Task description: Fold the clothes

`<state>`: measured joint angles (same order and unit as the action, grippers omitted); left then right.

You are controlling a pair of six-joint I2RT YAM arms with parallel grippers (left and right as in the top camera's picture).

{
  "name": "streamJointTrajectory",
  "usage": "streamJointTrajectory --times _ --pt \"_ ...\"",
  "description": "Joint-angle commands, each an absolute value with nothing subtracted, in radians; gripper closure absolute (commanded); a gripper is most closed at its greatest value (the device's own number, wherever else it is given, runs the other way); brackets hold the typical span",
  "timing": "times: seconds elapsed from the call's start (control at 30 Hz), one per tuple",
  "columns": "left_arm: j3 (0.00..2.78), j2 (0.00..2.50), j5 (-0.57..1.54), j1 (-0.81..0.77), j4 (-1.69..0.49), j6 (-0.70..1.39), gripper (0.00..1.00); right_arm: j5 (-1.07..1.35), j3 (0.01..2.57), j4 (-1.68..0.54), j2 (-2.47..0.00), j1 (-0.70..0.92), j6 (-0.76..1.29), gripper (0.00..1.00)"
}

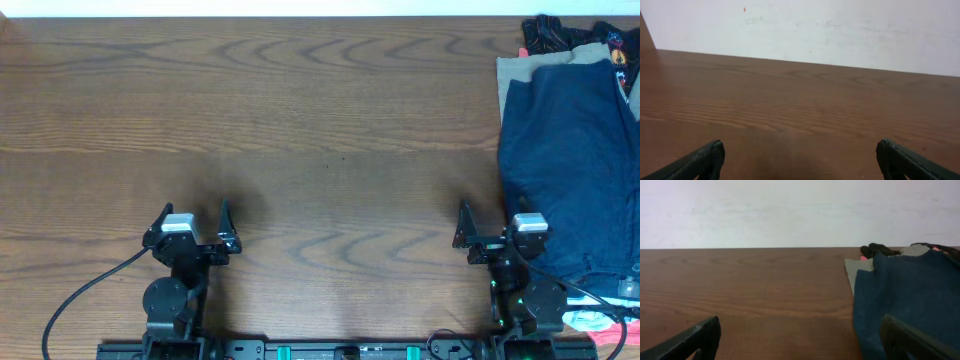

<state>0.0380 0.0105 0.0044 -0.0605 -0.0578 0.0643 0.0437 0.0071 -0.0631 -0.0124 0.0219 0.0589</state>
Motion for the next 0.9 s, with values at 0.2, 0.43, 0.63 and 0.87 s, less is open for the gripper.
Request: streamJointTrajectory --times 0.2,0.43,0.63,0.87 --pt "0.134 0.14 0.018 -0.056 -0.117 0.104 0.02 -0.066 0.112 -0.06 -0.135 0.039 0.055 0.01" --pt "0.414 0.426 0.018 -0.056 -0.354 0.109 0.02 -0.104 0.321 -0.064 -0.505 0.039 0.054 0.01" --pt "0.656 0.704 0.018 -0.056 -0.596 0.109 0.02 -0.101 0.607 -0.189 -0.913 0.039 0.047 0.01" --pt "0.795 0.942 0.018 -0.056 -0.719 0.11 0.02 -0.106 0.948 -0.415 -1.337 -0.01 -0.024 0.01"
